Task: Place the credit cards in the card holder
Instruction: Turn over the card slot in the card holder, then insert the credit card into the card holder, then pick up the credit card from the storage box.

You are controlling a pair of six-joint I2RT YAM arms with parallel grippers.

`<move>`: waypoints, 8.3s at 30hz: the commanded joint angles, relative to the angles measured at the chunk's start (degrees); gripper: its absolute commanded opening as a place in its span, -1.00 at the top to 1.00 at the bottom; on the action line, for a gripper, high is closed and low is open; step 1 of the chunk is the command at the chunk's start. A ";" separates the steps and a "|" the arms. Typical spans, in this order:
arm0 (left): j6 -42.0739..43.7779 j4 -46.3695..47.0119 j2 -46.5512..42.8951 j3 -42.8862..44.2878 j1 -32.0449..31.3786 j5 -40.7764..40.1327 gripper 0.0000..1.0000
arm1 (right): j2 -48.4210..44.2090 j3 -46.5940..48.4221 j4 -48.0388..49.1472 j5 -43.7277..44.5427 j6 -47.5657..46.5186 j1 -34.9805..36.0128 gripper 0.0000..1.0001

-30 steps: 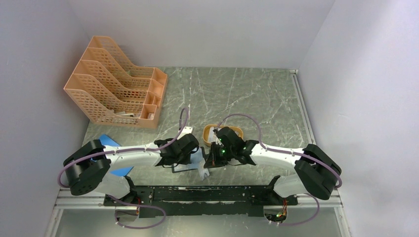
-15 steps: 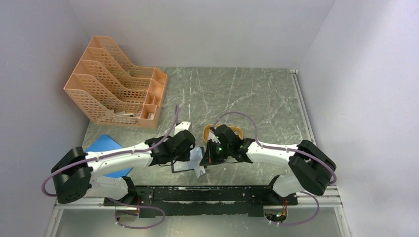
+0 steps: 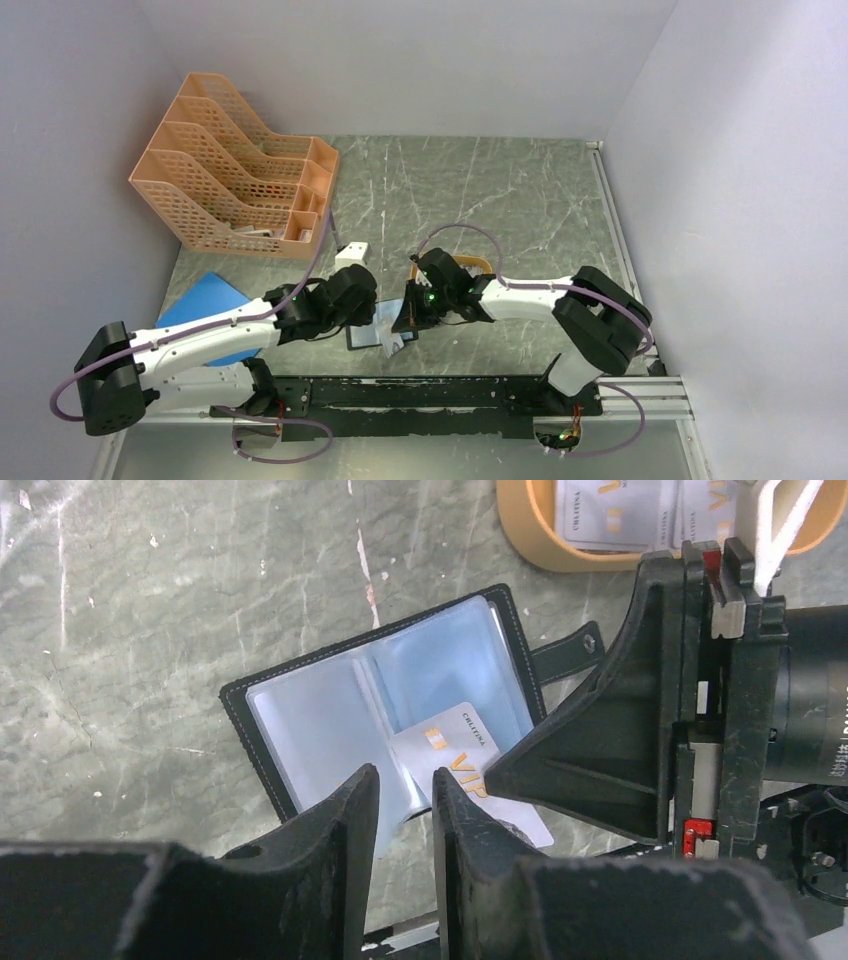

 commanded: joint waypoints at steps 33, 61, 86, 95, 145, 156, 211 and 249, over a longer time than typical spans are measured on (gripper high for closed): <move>-9.75 0.14 -3.85 -15.73 9.17 2.95 0.73 | 3.03 1.48 8.47 4.78 -3.61 -0.57 1.00; -8.70 3.31 -1.32 -17.26 9.79 5.57 0.75 | 7.62 -0.24 13.62 4.13 0.52 -0.57 1.00; -8.52 5.58 -0.30 -17.95 9.76 7.72 0.76 | 10.62 -4.63 21.58 5.71 6.30 -0.44 1.00; -8.69 6.36 -0.37 -18.41 9.74 8.48 0.77 | 11.92 -3.84 21.43 6.00 7.05 0.67 1.00; -7.29 4.60 -2.69 -15.56 9.78 6.54 0.76 | 7.72 7.58 3.55 6.63 0.26 5.38 0.01; -6.20 -5.64 -10.32 -9.76 9.80 0.13 0.35 | -7.75 14.70 -22.10 24.39 -6.97 3.06 -0.35; -1.59 -1.09 -9.16 -5.89 9.77 3.71 0.38 | -2.48 -3.41 -2.13 14.54 -4.74 -25.44 0.73; -1.82 -4.00 -11.09 -3.15 9.74 1.28 0.39 | -19.52 5.00 -25.00 3.46 17.12 -27.12 1.00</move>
